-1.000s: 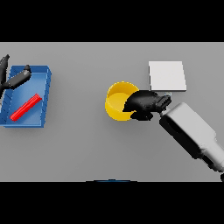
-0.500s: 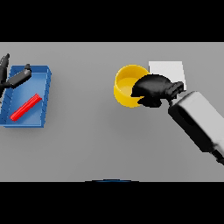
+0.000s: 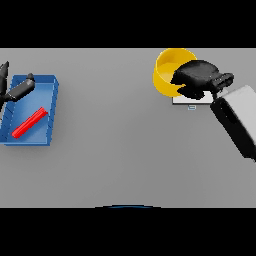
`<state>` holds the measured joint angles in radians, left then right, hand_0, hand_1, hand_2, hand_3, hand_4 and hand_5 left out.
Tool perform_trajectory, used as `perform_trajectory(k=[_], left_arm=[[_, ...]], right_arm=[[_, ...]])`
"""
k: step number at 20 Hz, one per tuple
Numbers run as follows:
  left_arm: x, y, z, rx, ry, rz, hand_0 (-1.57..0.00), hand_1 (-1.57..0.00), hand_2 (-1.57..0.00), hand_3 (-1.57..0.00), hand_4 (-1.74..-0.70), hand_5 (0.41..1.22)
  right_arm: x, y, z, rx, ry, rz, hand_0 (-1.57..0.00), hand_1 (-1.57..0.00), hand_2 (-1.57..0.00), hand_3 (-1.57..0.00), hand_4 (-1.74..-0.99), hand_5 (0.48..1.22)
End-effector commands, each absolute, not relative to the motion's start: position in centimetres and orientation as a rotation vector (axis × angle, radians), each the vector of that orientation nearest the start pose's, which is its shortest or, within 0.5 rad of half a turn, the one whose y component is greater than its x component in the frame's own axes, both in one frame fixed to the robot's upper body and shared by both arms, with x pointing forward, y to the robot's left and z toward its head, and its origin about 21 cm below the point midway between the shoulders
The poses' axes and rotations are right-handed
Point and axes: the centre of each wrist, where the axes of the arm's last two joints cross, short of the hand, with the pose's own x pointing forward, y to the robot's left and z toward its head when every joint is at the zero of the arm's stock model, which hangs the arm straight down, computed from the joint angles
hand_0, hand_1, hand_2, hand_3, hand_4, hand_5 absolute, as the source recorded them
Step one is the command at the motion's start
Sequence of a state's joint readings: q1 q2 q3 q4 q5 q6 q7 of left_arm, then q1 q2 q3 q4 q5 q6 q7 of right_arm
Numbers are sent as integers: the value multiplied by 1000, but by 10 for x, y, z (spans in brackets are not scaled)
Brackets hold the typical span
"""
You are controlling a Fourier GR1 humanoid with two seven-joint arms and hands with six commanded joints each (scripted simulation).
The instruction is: Pick up the red beaker and tilt it to pour out 1 green nut into yellow bowl. Pick up the yellow bowl and place it on the metallic measuring scale.
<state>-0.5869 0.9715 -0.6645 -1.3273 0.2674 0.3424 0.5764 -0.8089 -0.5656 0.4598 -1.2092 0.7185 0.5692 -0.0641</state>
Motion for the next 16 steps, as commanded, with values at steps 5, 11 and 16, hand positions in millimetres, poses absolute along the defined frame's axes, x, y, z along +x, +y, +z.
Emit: perform_trajectory(k=[5, 11, 16], left_arm=[[334, 318, 130, 760, -1060, -517, 1, 1, 1, 1, -833, 769], [333, 316, 130, 762, -1054, -517, 1, 1, 1, 1, -818, 759], [335, 317, 129, 779, -1046, -524, 1, 1, 1, 1, -801, 743]], right_arm=[[412, -241, 152, -659, -1166, 1724, -1571, -1571, -1571, -1181, -1720, 1221], [430, -267, 130, -685, -1101, 1657, -1571, -1571, -1571, -1254, -1722, 1221], [436, -270, 103, -692, -1076, 1628, -1571, -1561, -1571, -1432, -1725, 1221]])
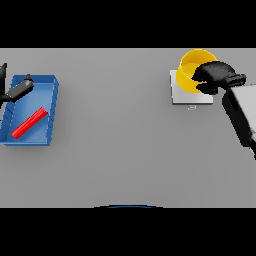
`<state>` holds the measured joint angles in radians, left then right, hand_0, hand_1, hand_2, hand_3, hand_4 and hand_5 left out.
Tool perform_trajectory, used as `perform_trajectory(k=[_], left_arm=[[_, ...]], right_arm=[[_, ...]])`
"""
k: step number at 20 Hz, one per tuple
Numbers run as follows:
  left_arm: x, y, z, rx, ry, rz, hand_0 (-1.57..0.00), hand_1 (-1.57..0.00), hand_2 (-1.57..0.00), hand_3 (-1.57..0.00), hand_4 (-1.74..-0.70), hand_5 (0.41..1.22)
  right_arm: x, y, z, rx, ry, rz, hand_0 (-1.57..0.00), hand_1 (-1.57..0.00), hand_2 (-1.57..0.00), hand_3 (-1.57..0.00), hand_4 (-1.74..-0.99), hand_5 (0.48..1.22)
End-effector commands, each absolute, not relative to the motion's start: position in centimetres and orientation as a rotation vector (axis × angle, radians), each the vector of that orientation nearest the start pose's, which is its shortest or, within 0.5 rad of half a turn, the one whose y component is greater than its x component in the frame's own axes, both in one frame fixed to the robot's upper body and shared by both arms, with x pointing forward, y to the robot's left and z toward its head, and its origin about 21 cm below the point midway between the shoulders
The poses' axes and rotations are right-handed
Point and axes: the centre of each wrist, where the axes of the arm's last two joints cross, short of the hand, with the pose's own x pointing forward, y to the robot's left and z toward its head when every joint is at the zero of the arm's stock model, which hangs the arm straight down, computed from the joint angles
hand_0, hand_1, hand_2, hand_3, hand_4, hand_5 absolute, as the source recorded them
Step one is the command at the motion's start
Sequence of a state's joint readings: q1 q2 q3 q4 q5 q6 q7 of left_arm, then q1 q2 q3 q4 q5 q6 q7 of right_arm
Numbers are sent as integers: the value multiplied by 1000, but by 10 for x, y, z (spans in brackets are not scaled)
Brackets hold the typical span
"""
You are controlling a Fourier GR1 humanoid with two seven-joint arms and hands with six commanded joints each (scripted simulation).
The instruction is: Pick up the red beaker and tilt it to pour out 1 green nut into yellow bowl. Pick up the yellow bowl and place it on the metallic measuring scale.
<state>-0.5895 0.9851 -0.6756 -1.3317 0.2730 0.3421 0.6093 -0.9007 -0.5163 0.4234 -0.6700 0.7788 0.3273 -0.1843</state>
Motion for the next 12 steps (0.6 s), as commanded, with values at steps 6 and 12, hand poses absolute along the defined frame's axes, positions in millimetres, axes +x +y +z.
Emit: perform_trajectory(k=[6, 12], left_arm=[[339, 314, 131, 770, -1059, -513, 1, 1, 1, 1, -806, 734], [338, 313, 126, 758, -1045, -521, 1, 1, 1, 1, -812, 744]], right_arm=[[443, -270, 90, -689, -1062, 1601, -1571, -1462, -1568, -1496, -1724, 1221], [446, -272, 85, -632, -1022, 1557, -1219, -1083, -1132, -824, -1548, 1053]])
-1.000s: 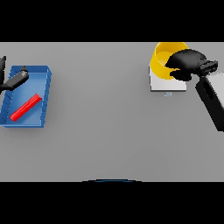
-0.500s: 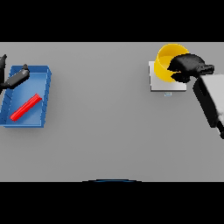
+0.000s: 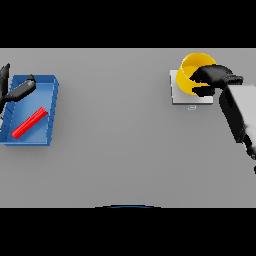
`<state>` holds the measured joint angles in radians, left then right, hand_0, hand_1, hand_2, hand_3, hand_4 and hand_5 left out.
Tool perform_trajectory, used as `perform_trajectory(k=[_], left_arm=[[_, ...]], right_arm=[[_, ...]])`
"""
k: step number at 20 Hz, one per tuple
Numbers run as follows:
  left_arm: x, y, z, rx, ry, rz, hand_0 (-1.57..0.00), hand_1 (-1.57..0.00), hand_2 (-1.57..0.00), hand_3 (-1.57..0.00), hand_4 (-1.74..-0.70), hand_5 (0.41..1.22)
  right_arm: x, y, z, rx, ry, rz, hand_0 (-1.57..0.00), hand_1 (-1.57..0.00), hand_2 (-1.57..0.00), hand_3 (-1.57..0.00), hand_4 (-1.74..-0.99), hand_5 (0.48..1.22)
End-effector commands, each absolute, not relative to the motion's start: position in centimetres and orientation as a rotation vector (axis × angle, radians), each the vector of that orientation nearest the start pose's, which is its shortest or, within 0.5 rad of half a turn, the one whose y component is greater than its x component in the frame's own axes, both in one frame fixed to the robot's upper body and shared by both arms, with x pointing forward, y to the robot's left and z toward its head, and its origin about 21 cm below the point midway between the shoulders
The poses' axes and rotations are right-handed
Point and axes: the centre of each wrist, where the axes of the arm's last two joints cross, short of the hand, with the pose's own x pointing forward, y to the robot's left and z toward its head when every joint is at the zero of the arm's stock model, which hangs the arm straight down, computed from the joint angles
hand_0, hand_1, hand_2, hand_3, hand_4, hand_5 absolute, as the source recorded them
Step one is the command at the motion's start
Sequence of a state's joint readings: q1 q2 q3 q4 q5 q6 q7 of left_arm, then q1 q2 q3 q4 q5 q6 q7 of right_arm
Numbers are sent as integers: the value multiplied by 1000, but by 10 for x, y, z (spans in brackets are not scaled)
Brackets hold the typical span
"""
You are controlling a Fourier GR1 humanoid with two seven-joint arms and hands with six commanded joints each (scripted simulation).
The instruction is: Pick up the red beaker and tilt it to pour out 1 green nut into yellow bowl. Pick up the yellow bowl and place it on the metallic measuring scale.
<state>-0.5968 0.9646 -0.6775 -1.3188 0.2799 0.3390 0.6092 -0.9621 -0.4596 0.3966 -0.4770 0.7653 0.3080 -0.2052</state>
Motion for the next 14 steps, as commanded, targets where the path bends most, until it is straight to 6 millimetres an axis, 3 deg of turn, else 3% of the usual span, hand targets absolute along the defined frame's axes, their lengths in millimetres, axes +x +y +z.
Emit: perform_trajectory(k=[1, 3, 6, 9, 14], left_arm=[[339, 314, 127, 756, -1044, -518, 1, 1, 1, 1, -815, 744], [341, 312, 127, 761, -1045, -523, 1, 1, 1, 1, -809, 742], [343, 320, 125, 766, -1043, -520, 1, 1, 1, 1, -809, 739], [345, 312, 125, 753, -1046, -512, 1, 1, 1, 1, -812, 736], [344, 313, 127, 756, -1044, -512, 1, 1, 1, 1, -821, 734]], right_arm=[[447, -272, 87, -625, -1025, 1556, -975, -866, -954, -762, -1504, 983], [447, -272, 87, -616, -1017, 1565, -624, -554, -694, -670, -1444, 887], [446, -273, 80, -593, -1003, 1576, -319, -283, -449, -572, -1397, 799], [448, -275, 83, -588, -1003, 1610, -163, -144, -288, -475, -1356, 755], [452, -274, 87, -598, -975, 1634, -53, -47, -115, -348, -1308, 733]])
